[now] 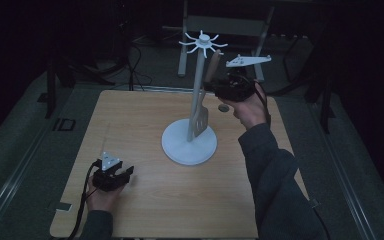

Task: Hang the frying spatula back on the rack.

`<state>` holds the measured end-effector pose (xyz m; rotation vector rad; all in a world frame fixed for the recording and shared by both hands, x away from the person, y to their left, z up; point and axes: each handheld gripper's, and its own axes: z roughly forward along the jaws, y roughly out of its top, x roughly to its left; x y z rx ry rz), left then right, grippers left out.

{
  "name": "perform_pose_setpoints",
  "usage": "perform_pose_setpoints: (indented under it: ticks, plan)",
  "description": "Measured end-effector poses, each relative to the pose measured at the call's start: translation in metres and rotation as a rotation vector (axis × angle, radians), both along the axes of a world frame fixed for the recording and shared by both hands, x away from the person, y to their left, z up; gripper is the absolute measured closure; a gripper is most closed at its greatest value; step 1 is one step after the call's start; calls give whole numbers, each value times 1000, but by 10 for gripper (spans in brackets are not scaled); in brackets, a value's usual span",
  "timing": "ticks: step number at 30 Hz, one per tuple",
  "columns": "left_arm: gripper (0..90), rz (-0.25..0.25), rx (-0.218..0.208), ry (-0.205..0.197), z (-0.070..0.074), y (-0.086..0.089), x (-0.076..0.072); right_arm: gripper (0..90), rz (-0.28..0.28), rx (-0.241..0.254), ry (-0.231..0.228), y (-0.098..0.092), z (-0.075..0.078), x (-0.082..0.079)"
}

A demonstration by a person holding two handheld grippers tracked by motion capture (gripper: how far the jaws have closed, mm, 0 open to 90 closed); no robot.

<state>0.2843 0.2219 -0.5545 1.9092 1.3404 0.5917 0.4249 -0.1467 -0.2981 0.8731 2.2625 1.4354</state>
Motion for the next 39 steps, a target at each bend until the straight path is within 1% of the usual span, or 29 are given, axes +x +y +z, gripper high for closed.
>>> perform_pose_setpoints:
  ticks: [15,20,25,28,35,39]
  plan:
    - [498,0,0,0,0,0,0,727,-4,1,-21,2,-3,-1]
    - [497,-1,1,2,0,0,0,636,-5,18,-29,-1,-3,-2]
    - [497,0,2,2,0,0,0,576,-9,12,-38,-3,-3,-3]
    - [497,0,1,3,0,-1,0,521,-12,8,-43,-4,-4,-3]
    - [495,-1,2,4,-1,-1,1,416,-25,-28,-67,-4,-7,-4]
    - [495,-4,5,5,-1,-1,1,370,-27,-41,-70,-4,-10,-6]
